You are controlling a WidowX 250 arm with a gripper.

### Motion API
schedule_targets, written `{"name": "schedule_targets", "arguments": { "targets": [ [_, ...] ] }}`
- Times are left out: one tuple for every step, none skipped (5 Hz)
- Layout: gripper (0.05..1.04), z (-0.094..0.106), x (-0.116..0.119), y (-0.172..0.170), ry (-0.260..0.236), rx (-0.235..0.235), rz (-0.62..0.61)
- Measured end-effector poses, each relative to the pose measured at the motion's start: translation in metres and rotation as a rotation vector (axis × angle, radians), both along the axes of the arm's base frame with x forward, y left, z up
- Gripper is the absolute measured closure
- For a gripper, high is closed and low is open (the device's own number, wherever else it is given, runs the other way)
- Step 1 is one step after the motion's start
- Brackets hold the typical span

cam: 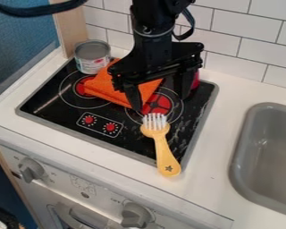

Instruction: Move the wood brush to the bottom of the right burner

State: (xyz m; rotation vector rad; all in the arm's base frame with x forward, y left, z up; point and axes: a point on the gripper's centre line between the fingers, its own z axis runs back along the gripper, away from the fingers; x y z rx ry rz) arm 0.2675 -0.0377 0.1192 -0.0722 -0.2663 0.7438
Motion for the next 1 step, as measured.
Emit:
{"name": "schedule_targets", "arguments": {
  "targets": [
    [0.083, 0.0, 0.0, 0.0, 0.0, 0.0, 0.0]
  ]
}}
